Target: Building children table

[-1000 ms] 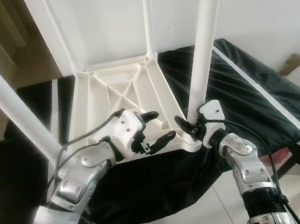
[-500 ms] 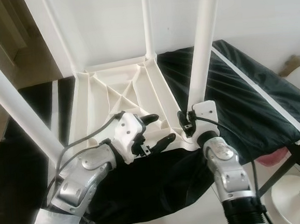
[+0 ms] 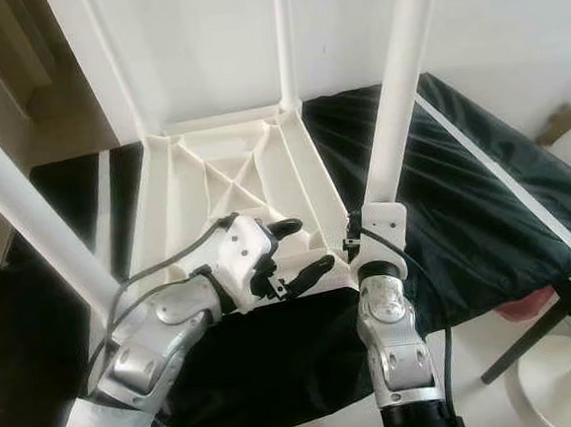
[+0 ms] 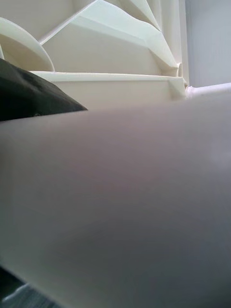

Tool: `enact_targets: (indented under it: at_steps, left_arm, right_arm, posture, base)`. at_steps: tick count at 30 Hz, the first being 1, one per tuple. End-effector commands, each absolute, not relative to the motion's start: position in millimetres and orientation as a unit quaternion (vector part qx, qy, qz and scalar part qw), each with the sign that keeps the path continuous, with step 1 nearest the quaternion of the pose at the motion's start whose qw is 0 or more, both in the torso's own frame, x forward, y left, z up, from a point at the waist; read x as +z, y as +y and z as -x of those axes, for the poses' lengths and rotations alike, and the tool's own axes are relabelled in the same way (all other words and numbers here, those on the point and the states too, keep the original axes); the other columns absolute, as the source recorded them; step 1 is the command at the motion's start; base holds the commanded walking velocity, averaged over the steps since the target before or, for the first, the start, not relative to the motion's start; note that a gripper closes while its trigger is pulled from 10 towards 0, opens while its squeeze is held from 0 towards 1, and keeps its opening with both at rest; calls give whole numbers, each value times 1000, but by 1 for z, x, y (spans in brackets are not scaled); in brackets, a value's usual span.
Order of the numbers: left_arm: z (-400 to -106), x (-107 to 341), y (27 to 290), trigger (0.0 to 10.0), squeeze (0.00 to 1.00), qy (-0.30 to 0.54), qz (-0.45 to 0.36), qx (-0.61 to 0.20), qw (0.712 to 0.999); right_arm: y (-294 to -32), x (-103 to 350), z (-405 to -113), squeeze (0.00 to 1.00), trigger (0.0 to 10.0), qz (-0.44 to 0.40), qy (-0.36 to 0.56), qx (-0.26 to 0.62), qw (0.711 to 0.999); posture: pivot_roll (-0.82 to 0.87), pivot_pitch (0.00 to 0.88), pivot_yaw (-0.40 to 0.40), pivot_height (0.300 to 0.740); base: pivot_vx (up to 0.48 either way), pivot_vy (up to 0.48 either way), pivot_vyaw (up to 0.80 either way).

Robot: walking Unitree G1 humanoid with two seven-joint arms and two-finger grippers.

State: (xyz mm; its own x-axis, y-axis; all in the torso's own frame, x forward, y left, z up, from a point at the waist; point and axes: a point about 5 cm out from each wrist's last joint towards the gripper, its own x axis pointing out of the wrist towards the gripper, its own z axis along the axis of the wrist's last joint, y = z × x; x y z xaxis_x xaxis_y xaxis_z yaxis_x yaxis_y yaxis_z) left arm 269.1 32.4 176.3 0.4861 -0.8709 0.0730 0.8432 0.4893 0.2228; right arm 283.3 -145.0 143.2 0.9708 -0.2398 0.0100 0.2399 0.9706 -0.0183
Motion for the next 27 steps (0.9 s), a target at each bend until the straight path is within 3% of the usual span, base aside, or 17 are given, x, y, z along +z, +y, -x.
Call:
enact_targets:
  at_steps: [1, 9, 10, 12, 13, 22, 23, 24, 27]
  left_arm:
    - [-267, 174, 32, 10000, 0, -81, -83, -515, 849]
    - [-265, 173, 32, 10000, 0, -79, -82, -517, 848]
    - [-263, 172, 31, 10000, 0, -78, -82, -520, 847]
    - [-262, 172, 31, 10000, 0, -78, -82, -520, 846]
    - [-262, 172, 31, 10000, 0, -77, -81, -521, 846]
    - [-255, 168, 37, 10000, 0, -61, -61, -547, 833]
    - [-253, 169, 41, 10000, 0, -58, -54, -556, 827]
    - [-250, 169, 44, 10000, 0, -54, -47, -564, 823]
    - [-246, 169, 55, 10000, 0, -46, -37, -578, 814]
  right_arm:
    - [-154, 116, -276, 0, 10000, 20, 67, -153, 986]
    - [-152, 122, -277, 0, 10000, 26, 46, -161, 986]
    - [-153, 124, -275, 863, 10000, 23, 39, -151, 988]
    - [-153, 124, -275, 863, 10000, 18, 37, -143, 989]
    - [-154, 126, -274, 1000, 10000, 15, 29, -137, 990]
    - [-158, 129, -270, 1000, 10000, 5, 8, -113, 994]
    - [-159, 130, -269, 729, 10000, 9, 4, -107, 994]
    - [-161, 130, -269, 0, 10000, 11, 2, -103, 995]
    - [-167, 129, -269, 0, 10000, 13, 2, -99, 995]
  posture:
    - [-38, 0, 29, 740]
    - [-37, 0, 28, 740]
    - [-37, 0, 28, 740]
    - [-37, 0, 28, 740]
    - [-37, 0, 28, 740]
    - [-33, 0, 22, 740]
    - [-33, 0, 22, 740]
    - [-33, 0, 22, 740]
    - [-32, 0, 22, 740]
  base:
    - [0, 0, 0]
    - [0, 0, 0]
    - [0, 0, 0]
    - [0, 0, 0]
    - [0, 0, 0]
    - [0, 0, 0]
    - [0, 0, 0]
    - [0, 0, 0]
    - [0, 0, 0]
